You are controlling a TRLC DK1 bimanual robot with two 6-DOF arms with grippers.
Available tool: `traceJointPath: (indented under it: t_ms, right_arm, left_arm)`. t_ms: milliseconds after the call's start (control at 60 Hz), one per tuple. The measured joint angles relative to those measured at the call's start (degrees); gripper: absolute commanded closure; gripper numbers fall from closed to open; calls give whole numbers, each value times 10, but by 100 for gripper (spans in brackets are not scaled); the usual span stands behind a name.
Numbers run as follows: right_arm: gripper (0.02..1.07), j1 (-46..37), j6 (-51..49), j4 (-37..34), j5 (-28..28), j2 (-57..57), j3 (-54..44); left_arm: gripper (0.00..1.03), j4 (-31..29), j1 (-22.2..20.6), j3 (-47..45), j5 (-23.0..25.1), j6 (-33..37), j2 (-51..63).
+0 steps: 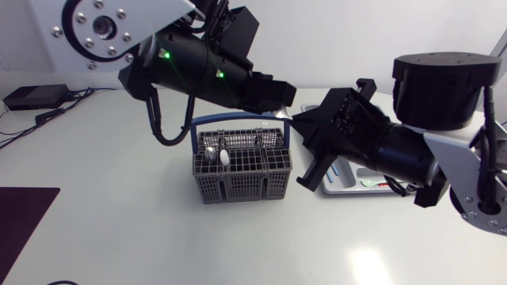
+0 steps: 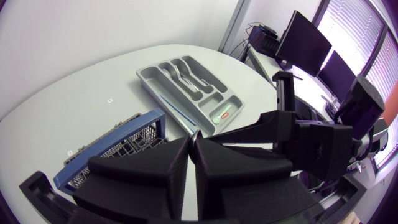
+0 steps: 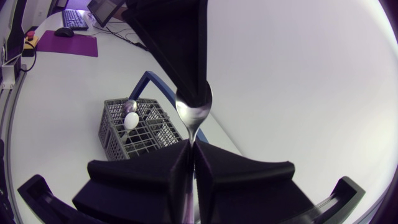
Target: Unload the cutlery basket into the drawer organizer.
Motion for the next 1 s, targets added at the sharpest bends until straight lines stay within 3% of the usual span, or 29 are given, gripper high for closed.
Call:
traceJointPath:
  t_ms: [83, 100, 150, 233, 300, 433, 567, 800, 1000]
  right_arm:
    - [101, 0, 0, 0, 2, 0, 1]
    - [101, 0, 0, 0, 2, 0, 1]
    - [101, 0, 0, 0, 2, 0, 2]
    - [101, 0, 0, -5, -8, 0, 2]
    - [101, 0, -2, -11, -13, 0, 2]
    - [101, -1, -2, -26, -30, -3, 1]
    - [101, -33, -10, -61, -84, -35, -10]
    - [101, -199, -69, -142, -226, -88, -30]
    - [101, -331, -130, -169, -300, -76, -33]
  left_arm:
    - [90, 0, 0, 0, 0, 0, 0]
    - [85, 0, 0, 0, 0, 0, 0]
    - [65, 0, 0, 0, 0, 0, 0]
    - [21, 1, 1, 0, 0, 0, 0]
    - [5, 3, 6, 0, 0, 0, 0]
    - [5, 5, 35, 3, 0, 2, -4]
    - [5, -21, 76, 24, 0, 32, -18]
    - [6, -115, 113, 36, -5, 142, -56]
    - [7, -172, 125, -19, -5, 194, -56]
